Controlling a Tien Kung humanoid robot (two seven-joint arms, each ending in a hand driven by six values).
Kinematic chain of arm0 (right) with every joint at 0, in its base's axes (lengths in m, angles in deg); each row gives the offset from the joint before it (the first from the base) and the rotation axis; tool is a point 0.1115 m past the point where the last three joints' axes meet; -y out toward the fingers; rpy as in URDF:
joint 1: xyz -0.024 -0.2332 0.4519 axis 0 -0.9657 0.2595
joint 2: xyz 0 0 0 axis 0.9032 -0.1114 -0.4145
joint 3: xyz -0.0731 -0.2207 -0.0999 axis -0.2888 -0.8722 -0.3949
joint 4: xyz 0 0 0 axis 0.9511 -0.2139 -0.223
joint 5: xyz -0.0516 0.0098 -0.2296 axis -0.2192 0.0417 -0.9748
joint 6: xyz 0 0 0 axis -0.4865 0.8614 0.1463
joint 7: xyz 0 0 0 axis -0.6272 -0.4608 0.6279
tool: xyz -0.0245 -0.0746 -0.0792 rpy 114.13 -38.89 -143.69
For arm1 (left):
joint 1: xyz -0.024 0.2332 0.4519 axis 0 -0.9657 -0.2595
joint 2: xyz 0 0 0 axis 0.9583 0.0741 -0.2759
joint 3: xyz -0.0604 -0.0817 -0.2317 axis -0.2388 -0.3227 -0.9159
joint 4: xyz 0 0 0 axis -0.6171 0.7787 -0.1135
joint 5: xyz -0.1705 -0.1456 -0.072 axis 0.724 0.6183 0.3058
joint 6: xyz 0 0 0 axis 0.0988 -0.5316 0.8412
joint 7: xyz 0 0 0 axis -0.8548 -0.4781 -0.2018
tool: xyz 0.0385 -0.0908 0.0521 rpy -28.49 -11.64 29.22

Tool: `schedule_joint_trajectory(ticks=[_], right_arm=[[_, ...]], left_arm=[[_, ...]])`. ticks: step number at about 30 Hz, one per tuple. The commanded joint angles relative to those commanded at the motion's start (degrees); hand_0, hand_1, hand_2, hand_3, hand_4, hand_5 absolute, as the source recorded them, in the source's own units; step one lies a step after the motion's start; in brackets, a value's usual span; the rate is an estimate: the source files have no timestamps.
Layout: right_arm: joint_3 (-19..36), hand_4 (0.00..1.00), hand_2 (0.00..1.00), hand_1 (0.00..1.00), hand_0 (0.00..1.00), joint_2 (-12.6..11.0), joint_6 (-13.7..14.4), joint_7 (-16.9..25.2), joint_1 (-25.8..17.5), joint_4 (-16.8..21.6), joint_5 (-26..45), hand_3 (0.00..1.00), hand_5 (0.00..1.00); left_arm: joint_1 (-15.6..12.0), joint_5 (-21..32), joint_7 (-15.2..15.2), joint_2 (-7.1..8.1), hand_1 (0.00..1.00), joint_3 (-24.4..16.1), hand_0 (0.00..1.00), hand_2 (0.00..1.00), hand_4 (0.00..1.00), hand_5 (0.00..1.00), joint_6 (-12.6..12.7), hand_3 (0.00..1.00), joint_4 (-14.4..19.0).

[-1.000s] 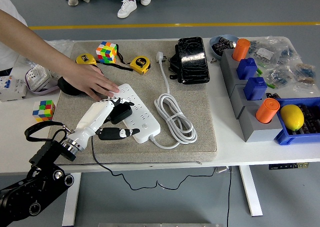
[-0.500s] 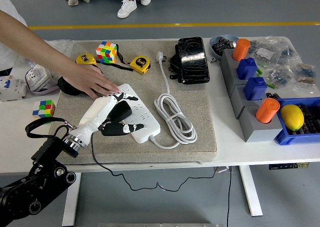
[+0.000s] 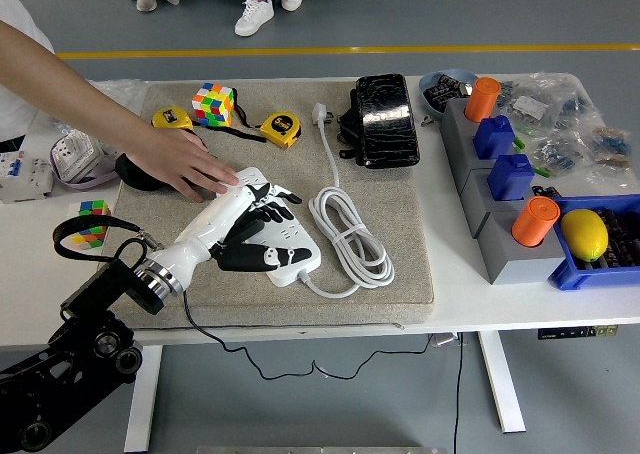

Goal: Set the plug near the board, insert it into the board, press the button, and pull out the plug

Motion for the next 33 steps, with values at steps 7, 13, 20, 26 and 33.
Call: schedule_joint_trajectory(ticks=[7, 13, 20, 26, 33], right_arm=[[-0.1, 0.837, 0.538, 0.596, 0.547, 0.0, 0.0, 0.0, 0.0, 0.0, 0.0, 0.509, 0.362], [0.0, 0.837, 0.538, 0.596, 0.548, 0.0, 0.0, 0.0, -0.1, 0.0, 0.1, 0.509, 0.363], [-0.1, 0.837, 0.537, 0.596, 0.546, 0.0, 0.0, 0.0, -0.1, 0.0, 0.1, 0.509, 0.363], [-0.2, 0.837, 0.538, 0.596, 0.549, 0.0, 0.0, 0.0, -0.2, 0.0, 0.1, 0.509, 0.363], [0.0, 0.838, 0.538, 0.596, 0.546, -0.1, 0.0, 0.0, -0.1, 0.0, 0.1, 0.509, 0.363]], left_arm=[[0.9, 0.5, -11.4, -0.09, 0.097, 0.3, 0.087, 0.174, 0.679, 0.002, -11.0, 0.863, 3.7], [1.7, 0.1, -18.6, -0.38, 0.103, 1.6, 0.066, 0.167, 0.782, 0.002, -16.2, 0.925, 4.3], [2.4, -0.9, -20.6, -0.91, 0.100, 2.6, 0.064, 0.166, 0.793, 0.002, -17.6, 0.945, 3.1], [2.8, -1.7, -20.3, -1.48, 0.100, 2.7, 0.064, 0.166, 0.791, 0.002, -17.2, 0.948, 1.7], [3.1, -3.5, -20.9, -2.11, 0.100, 2.9, 0.064, 0.166, 0.793, 0.002, -17.4, 0.947, -0.9]])
